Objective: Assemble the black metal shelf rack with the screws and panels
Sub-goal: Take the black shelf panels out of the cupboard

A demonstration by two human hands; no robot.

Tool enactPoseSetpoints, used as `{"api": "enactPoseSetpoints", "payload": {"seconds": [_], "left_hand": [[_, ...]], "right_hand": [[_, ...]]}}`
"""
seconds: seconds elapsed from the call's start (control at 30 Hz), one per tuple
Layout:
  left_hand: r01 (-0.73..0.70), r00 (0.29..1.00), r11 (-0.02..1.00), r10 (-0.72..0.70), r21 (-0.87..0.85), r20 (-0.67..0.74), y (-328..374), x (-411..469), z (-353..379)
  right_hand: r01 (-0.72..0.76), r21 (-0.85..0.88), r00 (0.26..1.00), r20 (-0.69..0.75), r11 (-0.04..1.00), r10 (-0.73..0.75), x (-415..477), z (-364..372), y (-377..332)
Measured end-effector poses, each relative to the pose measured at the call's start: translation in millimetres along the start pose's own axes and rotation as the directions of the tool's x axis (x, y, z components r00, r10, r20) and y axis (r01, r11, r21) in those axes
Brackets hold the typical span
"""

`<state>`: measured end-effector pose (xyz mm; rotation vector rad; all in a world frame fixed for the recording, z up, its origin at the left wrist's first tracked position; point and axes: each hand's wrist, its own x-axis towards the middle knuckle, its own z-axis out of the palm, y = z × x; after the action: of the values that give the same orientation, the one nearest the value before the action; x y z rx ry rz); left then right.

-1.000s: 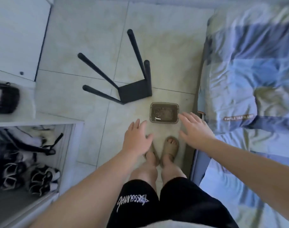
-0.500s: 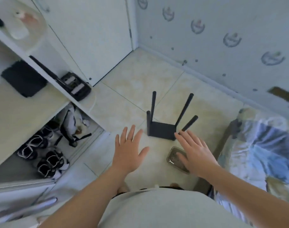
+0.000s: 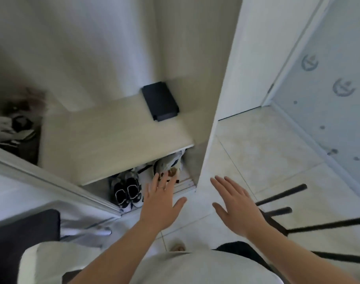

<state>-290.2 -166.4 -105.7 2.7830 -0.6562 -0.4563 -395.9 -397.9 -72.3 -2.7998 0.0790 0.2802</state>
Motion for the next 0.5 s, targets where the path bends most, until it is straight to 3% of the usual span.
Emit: {"api": "enactPoseSetpoints", "payload": {"seconds": [0.27, 0.5], "left_hand": [[0.259, 0.962, 0.953, -0.269, -0.156, -0.042, -75, 43, -20], [0.408, 0.906, 0.858, -0.424, -0.310, 0.020, -107, 124, -39]], "right_hand": [[0.190, 0.008, 0.981, 0.041, 0.982, -0.190, 140, -17, -60], [0.179, 0.028, 0.973, 0.140, 0.983, -0.181, 267, -18, -72]]}}
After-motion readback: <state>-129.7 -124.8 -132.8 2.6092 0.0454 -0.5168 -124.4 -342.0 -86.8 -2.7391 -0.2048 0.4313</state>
